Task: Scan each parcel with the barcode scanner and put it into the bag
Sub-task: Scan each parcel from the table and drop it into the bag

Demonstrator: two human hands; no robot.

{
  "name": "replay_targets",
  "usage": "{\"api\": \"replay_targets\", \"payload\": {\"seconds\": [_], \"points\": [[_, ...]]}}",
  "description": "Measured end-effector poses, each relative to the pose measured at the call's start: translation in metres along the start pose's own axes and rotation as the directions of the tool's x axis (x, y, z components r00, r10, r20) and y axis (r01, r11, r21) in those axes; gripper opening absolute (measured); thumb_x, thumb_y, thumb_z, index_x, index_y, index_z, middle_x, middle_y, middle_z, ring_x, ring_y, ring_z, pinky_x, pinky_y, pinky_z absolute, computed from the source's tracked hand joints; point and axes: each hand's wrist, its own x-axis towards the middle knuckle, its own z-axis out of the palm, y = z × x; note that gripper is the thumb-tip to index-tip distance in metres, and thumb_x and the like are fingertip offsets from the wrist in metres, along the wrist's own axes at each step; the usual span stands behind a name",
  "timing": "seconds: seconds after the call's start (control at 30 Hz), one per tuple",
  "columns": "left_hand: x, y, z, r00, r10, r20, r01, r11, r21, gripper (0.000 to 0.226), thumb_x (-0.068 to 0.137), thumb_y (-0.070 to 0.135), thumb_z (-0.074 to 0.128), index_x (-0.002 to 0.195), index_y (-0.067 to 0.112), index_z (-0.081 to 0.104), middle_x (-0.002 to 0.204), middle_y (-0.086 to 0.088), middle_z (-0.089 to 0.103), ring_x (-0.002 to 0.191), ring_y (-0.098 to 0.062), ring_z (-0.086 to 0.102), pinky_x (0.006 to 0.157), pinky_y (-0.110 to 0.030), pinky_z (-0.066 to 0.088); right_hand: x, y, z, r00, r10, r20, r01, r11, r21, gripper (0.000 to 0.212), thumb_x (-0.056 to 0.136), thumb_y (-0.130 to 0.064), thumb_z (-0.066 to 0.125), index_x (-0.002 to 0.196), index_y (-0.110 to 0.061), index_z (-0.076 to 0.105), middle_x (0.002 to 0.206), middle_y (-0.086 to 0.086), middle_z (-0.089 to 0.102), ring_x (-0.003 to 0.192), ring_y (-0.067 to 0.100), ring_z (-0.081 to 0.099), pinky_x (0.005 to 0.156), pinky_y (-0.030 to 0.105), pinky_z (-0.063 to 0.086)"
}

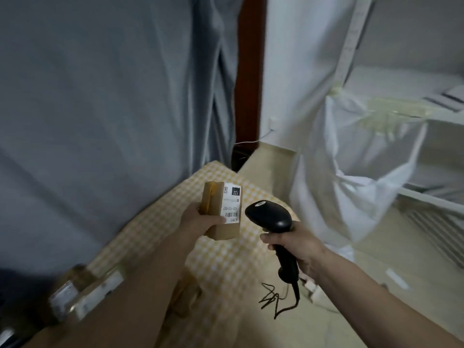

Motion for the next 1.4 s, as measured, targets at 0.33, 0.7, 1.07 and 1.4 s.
{"api": "replay_targets", "payload": {"seconds": [0.33,0.7,1.07,1.4], "points": [[-0.014,0.07,0.226,0.978,0.141,0.151,-0.164,0.974,0.156,0.068,0.061,0.019,0.09,0.114,0.018,0.048,0.111,-0.001,0.063,0.1,-0.02,0.063,0.078,-0.031,0.053,-0.028,0.02,-0.189,0.971,-0.003,-0.238,0.045,0.984,0.174,0.026,0.076,0.003,0.073,0.101,0.0,0.065,0.082,0.011,0.062,0.065,0.018,0.055,0.061,0.024,0.047],[0.003,0.122,0.349,0.923,0.2,0.33,-0.309,0.896,0.32,0.068,0.065,0.039,0.086,0.112,0.027,0.039,0.101,0.006,0.054,0.09,-0.016,0.056,0.075,-0.03,0.047,-0.015,0.022,-0.284,0.893,0.085,-0.442,0.074,0.941,0.329,0.022,0.077,0.002,0.072,0.097,0.003,0.066,0.082,0.012,0.06,0.068,0.019,0.056,0.066,0.031,0.044],[0.138,0.195,0.361,0.91,0.179,0.374,-0.34,0.837,0.428,0.077,0.06,0.052,0.085,0.113,0.021,0.039,0.107,0.003,0.057,0.095,-0.02,0.055,0.081,-0.034,0.049,0.116,-0.045,-0.296,0.867,0.131,-0.48,0.084,0.912,0.402,0.011,0.079,0.002,0.07,0.086,-0.001,0.063,0.081,0.016,0.059,0.066,0.022,0.054,0.06,0.03,0.041],[0.242,0.237,0.393,0.943,0.19,0.274,-0.261,0.932,0.253,0.082,0.081,0.049,0.069,0.139,0.011,0.027,0.137,-0.011,0.049,0.12,-0.031,0.052,0.096,-0.037,0.044,0.211,-0.079,-0.334,0.852,0.226,-0.472,0.072,0.842,0.534,0.017,0.082,-0.002,0.068,0.098,0.0,0.061,0.082,0.014,0.061,0.069,0.022,0.056,0.067,0.037,0.046]]}}
